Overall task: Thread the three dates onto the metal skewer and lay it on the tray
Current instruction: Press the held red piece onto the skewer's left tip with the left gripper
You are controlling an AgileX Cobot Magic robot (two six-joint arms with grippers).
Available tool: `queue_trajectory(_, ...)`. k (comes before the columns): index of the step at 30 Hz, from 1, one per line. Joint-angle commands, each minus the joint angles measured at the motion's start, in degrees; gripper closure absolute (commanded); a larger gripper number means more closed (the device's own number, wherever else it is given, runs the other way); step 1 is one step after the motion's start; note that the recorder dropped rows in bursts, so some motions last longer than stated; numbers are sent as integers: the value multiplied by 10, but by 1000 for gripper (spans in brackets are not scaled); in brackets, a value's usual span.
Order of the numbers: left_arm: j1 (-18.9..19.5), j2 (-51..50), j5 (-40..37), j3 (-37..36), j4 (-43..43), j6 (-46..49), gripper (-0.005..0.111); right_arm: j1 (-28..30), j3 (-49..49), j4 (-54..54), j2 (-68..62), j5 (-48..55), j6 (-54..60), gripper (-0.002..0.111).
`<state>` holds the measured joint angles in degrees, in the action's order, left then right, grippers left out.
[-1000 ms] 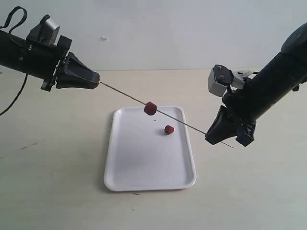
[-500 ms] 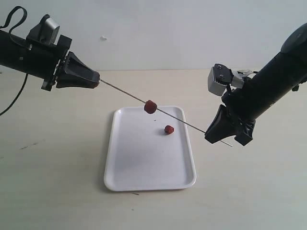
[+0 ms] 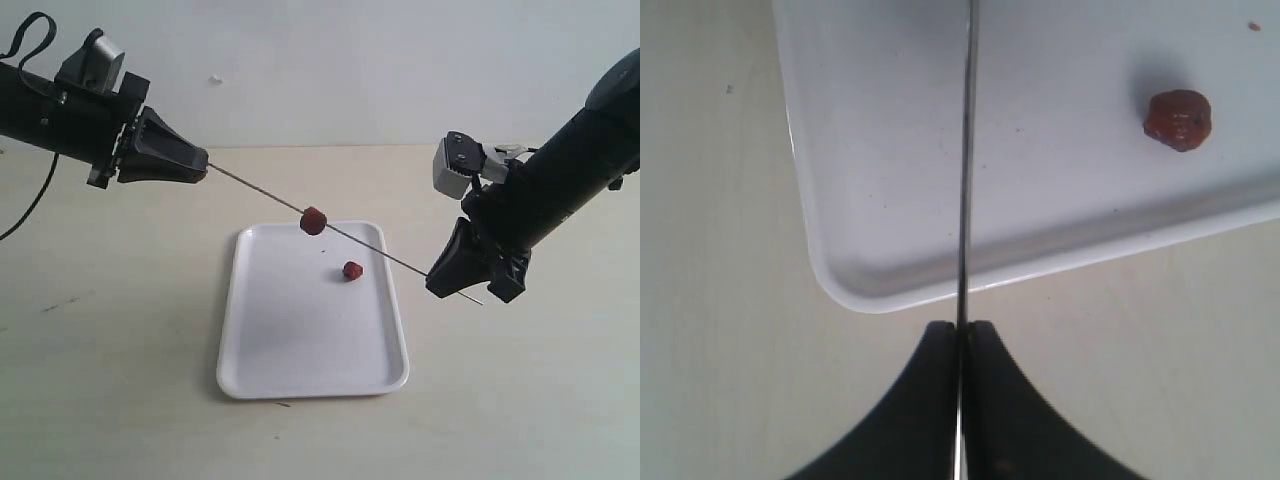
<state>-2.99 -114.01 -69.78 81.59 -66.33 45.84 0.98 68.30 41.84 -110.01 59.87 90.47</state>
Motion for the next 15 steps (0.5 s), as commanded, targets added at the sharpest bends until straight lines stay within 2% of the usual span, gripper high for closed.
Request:
queue_trajectory(1,1,0,-2,0,-12,4,97,3,0,9,0,-2,4,108)
queue_trajectory(11,1,0,-2,0,-14,6,97,3,0,9,0,-2,3,108)
queue_trajectory(15,1,0,-2,0,-14,9,85,3,0,9,0,-2,3,108)
